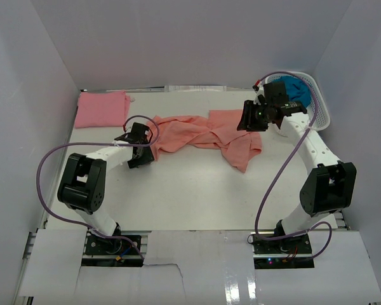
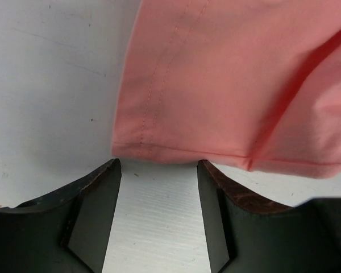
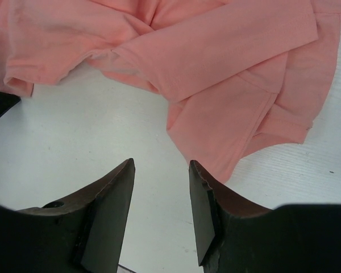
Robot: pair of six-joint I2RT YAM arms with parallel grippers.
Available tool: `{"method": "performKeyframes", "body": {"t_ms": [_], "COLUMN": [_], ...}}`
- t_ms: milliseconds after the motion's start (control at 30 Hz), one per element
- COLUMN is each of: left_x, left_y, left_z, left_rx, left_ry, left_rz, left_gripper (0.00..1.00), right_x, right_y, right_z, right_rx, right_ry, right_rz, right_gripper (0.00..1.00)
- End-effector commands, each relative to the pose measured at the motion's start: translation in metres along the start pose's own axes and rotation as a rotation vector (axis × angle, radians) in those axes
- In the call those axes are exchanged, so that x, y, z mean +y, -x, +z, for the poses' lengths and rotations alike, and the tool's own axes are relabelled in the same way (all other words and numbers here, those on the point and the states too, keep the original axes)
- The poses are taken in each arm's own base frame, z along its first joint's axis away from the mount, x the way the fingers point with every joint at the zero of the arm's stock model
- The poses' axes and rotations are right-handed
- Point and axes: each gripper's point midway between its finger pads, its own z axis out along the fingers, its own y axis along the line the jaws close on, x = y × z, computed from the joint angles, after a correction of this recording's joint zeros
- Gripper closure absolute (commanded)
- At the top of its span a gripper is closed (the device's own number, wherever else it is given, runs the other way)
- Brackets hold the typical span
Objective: Fold and stack the t-shirts
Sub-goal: Flatten out the tshirt
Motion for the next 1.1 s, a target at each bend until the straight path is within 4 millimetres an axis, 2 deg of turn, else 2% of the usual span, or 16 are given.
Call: {"method": "performKeyframes", "body": {"t_ms": [0, 167, 233, 467, 800, 1000, 1067], "left_x": [-0.008, -0.017, -0.024, -0.021, -0.006, 0.008, 0.01], "left_y": [-0.002, 0.001, 0.008, 0.013, 0.017, 0.023, 0.025], "left_z": [0.014, 0.003, -0.01, -0.033, -0.019, 0.0, 0.01], "left_rx": [0.001, -0.032, -0.053, -0.1, -0.11, -0.11, -0.093], "left_ry": [-0.035, -0.112, -0.174, -0.225, -0.21, -0.157, -0.147], "left_rz": [-0.06, -0.086, -0.088, -0.126, -0.223, -0.254, -0.265], "left_gripper": [0.34, 0.36, 0.36, 0.33, 0.33, 0.33, 0.36], "right_x": [0.009, 0.008, 0.008, 0.009, 0.009, 0.009, 0.009], "right_y": [0.01, 0.01, 0.01, 0.009, 0.009, 0.009, 0.009], "right_z": [-0.013, -0.011, -0.01, -0.009, -0.008, -0.009, -0.008], "right_rx": [-0.063, -0.06, -0.056, -0.051, -0.049, -0.046, -0.044], "right_ry": [0.029, 0.022, 0.025, 0.031, 0.037, 0.036, 0.034], "right_rz": [-0.039, -0.037, -0.035, -0.033, -0.034, -0.035, -0.033], "right_gripper": [0.5, 0.5, 0.5, 0.5, 0.5, 0.5, 0.5]}}
